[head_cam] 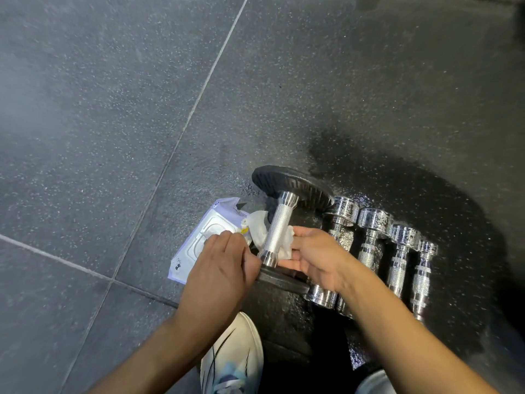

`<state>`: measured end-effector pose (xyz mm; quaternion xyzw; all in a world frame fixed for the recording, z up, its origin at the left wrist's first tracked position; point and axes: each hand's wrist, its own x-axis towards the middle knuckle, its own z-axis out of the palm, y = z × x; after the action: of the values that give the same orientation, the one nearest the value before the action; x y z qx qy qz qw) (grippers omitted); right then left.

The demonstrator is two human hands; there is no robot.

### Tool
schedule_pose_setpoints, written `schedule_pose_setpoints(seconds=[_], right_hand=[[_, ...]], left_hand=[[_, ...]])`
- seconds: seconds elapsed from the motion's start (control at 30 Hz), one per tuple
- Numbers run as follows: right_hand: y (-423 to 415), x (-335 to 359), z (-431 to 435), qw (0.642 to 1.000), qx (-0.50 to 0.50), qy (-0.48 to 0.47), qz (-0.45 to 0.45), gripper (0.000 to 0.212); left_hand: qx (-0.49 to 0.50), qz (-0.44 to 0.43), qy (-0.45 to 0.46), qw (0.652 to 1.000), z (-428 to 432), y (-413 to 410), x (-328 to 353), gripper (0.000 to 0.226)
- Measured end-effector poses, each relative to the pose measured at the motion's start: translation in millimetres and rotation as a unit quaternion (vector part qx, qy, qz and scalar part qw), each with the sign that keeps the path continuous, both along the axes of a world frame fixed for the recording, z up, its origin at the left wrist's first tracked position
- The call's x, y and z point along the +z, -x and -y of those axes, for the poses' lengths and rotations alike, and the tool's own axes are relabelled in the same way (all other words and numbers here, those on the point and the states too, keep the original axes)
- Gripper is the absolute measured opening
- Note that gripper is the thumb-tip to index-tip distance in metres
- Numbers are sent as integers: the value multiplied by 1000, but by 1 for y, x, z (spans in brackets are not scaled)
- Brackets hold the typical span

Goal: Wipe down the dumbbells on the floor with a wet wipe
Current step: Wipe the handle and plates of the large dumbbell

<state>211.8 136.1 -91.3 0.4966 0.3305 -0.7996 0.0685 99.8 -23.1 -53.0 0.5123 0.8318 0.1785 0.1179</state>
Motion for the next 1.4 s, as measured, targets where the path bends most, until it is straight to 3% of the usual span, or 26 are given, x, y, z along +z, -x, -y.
schedule_pose_setpoints(seconds=[0.13,0.27,0.33,0.47,0.7,0.83,0.93,1.07,1.23,1.33,1.4], right_hand=[[-12,22,-11,997,-66,-25,-9,22],[-8,37,-9,983,-125,-137,-17,13],[-2,35,-3,984,-77,-162,-8,12],[1,20,12,982,128,-138,11,26],[-1,14,9,988,143,-56,1,41],[18,21,23,968,161,-177,75,24],[23,21,26,900,285,-298,141,57],[7,32,7,931,275,-226,85,31],[-12,45,-14,937,307,-163,43,25],[-13,55,-12,966,225,-122,-38,8],[-9,60,-8,968,163,-179,-59,5]], left_hand=[[15,4,-22,1000,-2,-2,4,17],[13,9,-25,1000,-1,-2,4,16],[25,13,-28,999,-2,-2,4,15],[13,-9,-35,999,-2,-3,4,13],[-3,-25,-47,999,-3,-3,3,12],[13,-4,-42,999,-3,-3,3,18],[20,4,-36,999,-3,-3,2,19],[14,5,-36,999,-2,-2,3,17],[16,18,-33,999,-1,0,2,14],[7,19,-31,999,-1,0,1,16],[15,26,-26,999,-1,1,0,16]])
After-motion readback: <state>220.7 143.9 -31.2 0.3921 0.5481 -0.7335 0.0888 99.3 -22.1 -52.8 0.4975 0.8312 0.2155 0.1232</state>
